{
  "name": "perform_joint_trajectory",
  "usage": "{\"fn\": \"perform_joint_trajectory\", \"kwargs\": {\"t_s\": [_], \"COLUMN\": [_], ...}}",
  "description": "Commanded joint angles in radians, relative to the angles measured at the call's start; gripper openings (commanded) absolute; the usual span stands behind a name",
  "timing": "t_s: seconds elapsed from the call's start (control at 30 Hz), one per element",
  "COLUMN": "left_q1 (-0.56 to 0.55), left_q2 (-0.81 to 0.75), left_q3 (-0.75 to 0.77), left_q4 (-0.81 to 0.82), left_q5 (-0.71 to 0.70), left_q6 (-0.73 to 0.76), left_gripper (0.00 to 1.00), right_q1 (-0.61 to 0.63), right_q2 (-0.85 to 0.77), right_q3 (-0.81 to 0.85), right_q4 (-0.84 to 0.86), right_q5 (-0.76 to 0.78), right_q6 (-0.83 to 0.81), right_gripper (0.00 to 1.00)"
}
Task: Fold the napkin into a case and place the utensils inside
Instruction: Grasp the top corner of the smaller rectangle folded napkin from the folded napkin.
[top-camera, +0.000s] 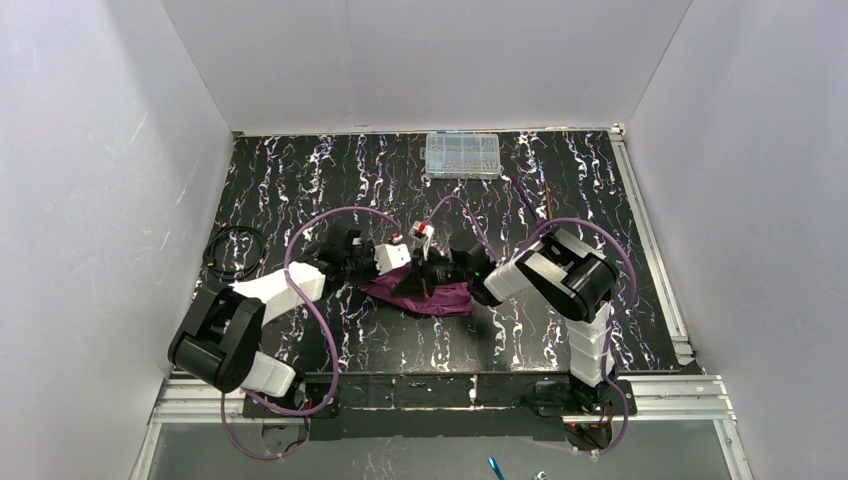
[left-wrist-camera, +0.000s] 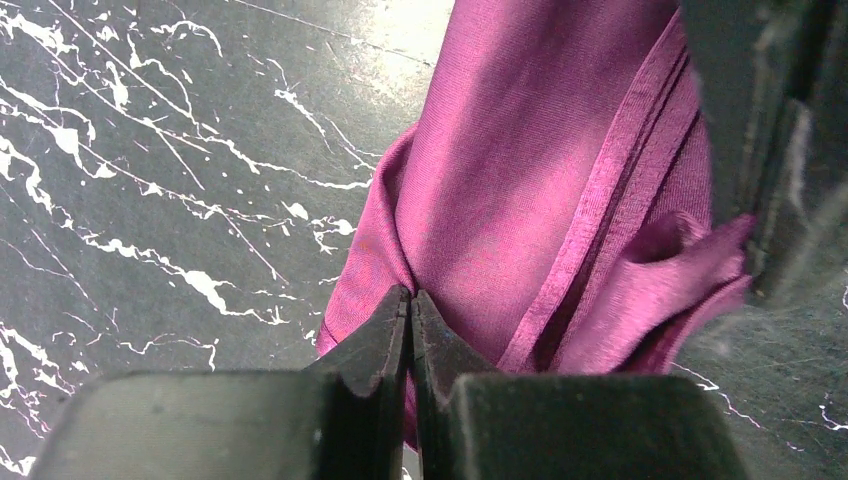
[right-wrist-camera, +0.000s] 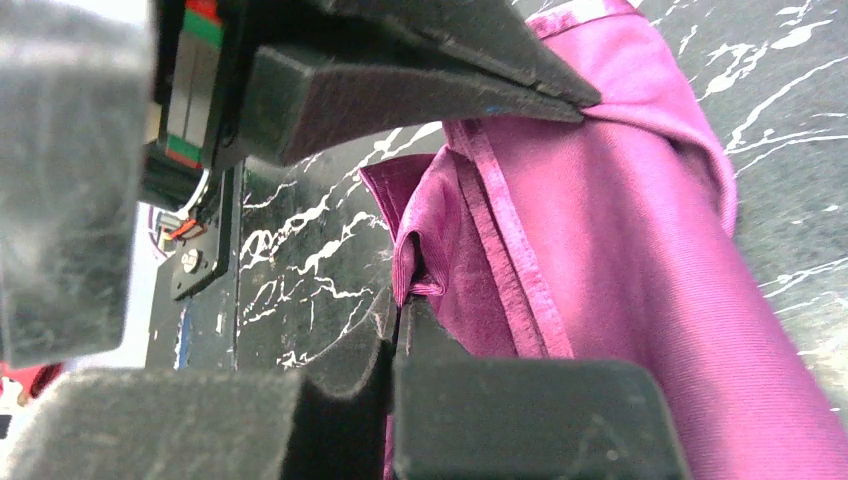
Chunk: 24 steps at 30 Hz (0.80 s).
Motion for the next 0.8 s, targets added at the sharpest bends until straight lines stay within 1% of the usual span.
{"fn": "perform_joint_trajectory", "kwargs": {"t_s": [0.0,0.23,0.5,0.77], "left_q1": [0.005,0.005,0.004,0.004], "left_q2": [-0.027,-0.079,-0.108,-0.111], "left_q3": [0.031,-0.001,-0.014,-0.030], "left_q4": [-0.016,-0.018,-0.017,-0.022], "left_q5": [0.042,0.105,0.123,0.138], "left_q6": [-0.015,-0.043,-0.057,-0.050], "left_gripper": [0.00,0.00,0.00,0.00], "right_q1": [-0.022,-0.039,-0.079,-0.082], "right_q2": [-0.034,0.000,0.059,0.139], "right_q3": [0.067,0.138,0.205,0.331], "right_q4": [-0.074,-0.159,-0.221,-0.455], "right_q5": [-0.061,-0.086,-0.104,-0.120], "right_q6": [0.014,0.036,0.122,0.095], "right_gripper": [0.01,0.01,0.01,0.01]}}
